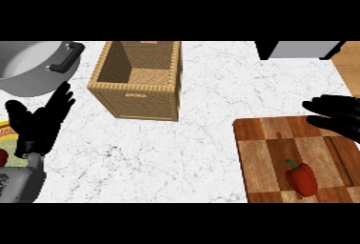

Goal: Pick the bell pepper from the cutting board and place it in the basket

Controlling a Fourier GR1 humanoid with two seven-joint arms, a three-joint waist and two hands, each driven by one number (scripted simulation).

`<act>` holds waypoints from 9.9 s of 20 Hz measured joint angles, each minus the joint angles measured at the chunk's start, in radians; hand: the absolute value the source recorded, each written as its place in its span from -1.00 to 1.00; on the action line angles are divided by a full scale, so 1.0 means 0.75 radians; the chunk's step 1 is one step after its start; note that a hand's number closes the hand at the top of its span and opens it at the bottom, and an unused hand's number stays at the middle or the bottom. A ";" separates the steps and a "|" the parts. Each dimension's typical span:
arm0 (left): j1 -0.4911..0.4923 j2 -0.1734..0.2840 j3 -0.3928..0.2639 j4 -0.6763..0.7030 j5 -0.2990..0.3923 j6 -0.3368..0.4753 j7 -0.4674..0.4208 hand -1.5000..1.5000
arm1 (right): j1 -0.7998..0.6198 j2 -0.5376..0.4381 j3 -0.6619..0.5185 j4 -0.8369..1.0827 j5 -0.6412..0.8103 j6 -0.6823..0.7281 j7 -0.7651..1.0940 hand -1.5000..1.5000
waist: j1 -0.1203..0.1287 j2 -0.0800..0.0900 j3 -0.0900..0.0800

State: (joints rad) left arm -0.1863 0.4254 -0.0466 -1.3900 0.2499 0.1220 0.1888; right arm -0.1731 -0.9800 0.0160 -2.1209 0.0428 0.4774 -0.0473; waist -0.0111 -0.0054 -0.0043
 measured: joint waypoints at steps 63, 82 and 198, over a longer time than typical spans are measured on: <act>-0.015 -0.135 0.183 -0.001 -0.154 -0.166 0.027 0.00 | 0.103 0.364 0.098 1.003 0.786 -0.026 -0.879 -1.00 | 0.016 0.008 0.006; -0.025 -0.201 0.206 -0.027 -0.226 -0.172 0.060 0.00 | 0.170 0.443 0.176 1.027 0.953 -0.164 -0.943 -1.00 | 0.015 0.007 0.006; -0.056 -0.213 0.266 0.052 -0.254 -0.230 0.028 0.00 | -1.130 1.294 0.563 1.309 1.075 -1.983 1.501 -1.00 | 0.020 -0.003 0.007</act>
State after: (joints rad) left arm -0.2285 0.2657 0.1530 -1.3512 0.0597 -0.0509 0.2098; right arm -1.0208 -0.0097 0.4383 -1.1389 0.8491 -1.0098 1.0787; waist 0.0037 -0.0077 0.0006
